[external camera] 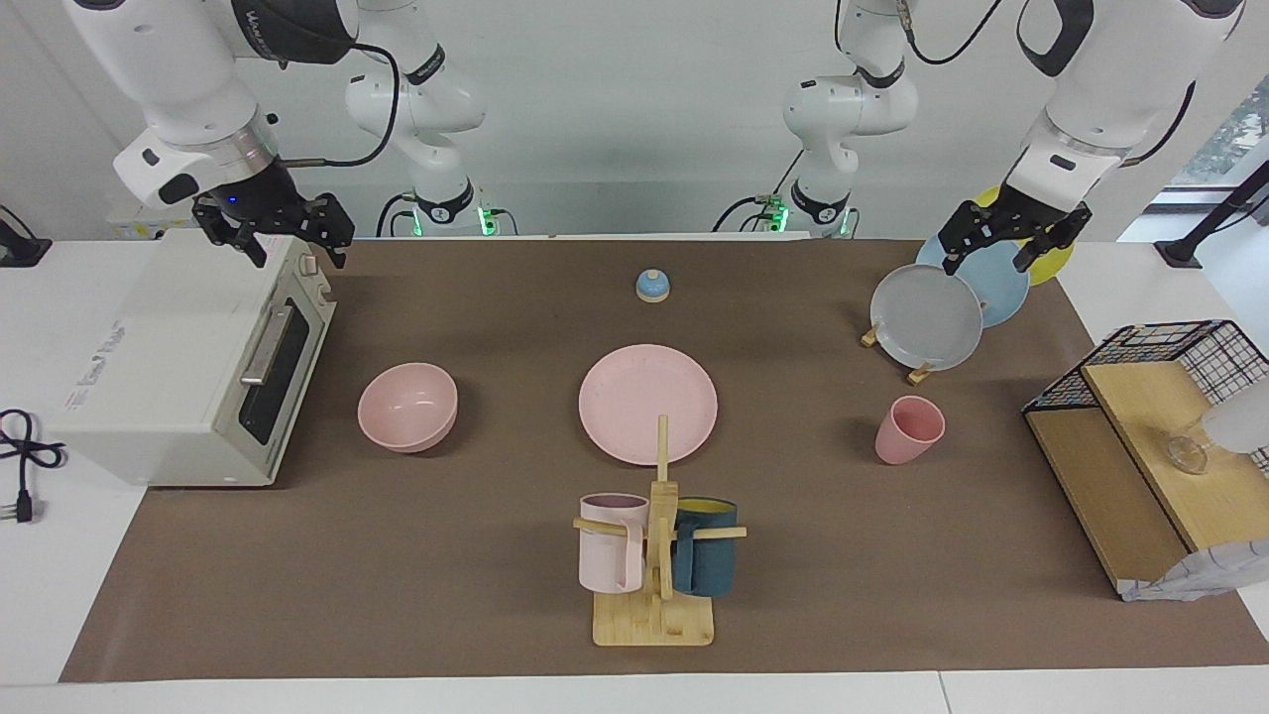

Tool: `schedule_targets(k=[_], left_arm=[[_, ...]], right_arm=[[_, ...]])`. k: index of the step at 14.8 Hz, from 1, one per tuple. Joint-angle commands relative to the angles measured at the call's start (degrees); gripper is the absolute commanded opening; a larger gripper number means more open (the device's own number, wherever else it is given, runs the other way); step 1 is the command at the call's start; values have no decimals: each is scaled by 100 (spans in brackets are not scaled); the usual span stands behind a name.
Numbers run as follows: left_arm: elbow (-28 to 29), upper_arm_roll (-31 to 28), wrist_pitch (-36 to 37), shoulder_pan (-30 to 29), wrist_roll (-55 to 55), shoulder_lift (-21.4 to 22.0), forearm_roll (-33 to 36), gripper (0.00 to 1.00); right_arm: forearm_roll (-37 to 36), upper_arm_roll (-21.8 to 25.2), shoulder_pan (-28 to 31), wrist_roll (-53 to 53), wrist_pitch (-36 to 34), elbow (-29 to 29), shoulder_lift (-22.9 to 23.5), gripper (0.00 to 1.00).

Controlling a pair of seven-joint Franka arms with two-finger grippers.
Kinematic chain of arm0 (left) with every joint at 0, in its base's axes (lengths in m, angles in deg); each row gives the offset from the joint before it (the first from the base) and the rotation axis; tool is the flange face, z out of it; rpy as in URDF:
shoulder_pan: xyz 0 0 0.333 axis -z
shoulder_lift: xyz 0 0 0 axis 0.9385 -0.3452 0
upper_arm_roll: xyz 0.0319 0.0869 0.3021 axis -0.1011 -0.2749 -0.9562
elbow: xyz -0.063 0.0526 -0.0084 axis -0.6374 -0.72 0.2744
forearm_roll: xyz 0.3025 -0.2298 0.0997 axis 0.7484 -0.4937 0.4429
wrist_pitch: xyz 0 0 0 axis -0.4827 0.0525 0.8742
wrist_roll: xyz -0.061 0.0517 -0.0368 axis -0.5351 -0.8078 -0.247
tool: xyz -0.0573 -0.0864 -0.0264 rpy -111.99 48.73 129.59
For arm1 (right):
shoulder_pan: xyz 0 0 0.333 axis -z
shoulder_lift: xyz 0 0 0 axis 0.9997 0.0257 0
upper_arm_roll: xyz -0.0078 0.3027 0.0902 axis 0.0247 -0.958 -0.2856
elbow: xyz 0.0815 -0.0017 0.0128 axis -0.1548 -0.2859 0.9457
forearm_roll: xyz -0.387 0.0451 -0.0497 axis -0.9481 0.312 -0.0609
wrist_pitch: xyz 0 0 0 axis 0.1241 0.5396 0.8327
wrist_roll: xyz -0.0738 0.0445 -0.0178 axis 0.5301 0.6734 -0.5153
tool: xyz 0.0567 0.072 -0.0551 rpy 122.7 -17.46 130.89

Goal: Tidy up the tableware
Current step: 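Reach the right gripper toward the pink bowl beside the toaster, then grasp the pink bowl rim with the right gripper and lift it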

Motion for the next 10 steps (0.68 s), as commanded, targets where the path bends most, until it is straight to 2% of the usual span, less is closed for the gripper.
schedule_targets(k=[1, 5, 7, 10], left_arm=[[19, -33, 67, 18, -15, 27, 3, 100], [19, -33, 67, 18, -15, 27, 3, 100], [19, -33, 67, 18, -15, 27, 3, 100], [19, -33, 67, 18, -15, 27, 3, 100]], right_arm=[[144, -455, -47, 608, 316, -8, 403, 100], [39, -561, -495, 805, 1316, -306, 923, 100], [3, -570, -522, 841, 2106, -857, 1029, 100], [3, -771, -645, 1137, 3039, -1684, 898, 100]])
